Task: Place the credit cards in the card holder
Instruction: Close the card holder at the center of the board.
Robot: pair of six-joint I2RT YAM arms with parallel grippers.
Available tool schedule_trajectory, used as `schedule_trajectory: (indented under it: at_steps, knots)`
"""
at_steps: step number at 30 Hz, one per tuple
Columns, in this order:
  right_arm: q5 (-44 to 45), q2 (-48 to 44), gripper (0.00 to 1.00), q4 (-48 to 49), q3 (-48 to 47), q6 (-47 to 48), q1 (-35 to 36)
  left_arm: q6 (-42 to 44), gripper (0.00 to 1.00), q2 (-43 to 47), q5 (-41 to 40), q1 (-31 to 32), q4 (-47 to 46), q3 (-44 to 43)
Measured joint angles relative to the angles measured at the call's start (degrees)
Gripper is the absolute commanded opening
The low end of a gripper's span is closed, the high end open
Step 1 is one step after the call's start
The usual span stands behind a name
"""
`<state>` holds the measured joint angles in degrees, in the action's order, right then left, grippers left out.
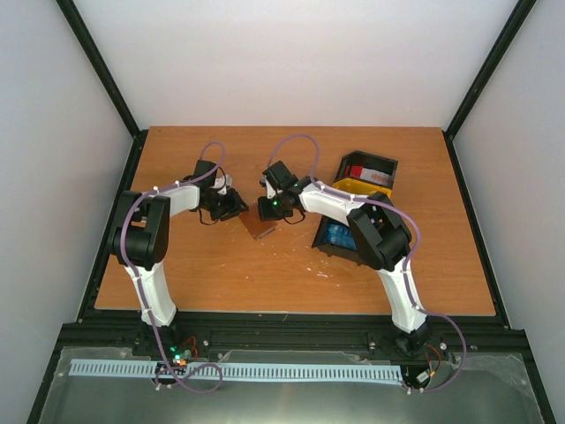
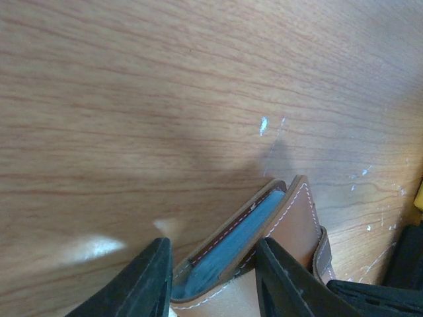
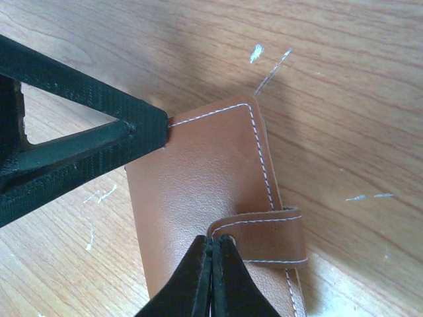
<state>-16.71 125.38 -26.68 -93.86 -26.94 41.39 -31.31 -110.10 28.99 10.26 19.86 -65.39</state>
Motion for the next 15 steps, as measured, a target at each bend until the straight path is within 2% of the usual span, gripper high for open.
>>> schedule_trajectory:
  at_steps: [15]
  knots:
    - [-1.7,0.2,0.03,-2.3,-1.5,1.0,-0.1,0.6,0.36,-0.1,0.8,-0.2,-0.9,0.8]
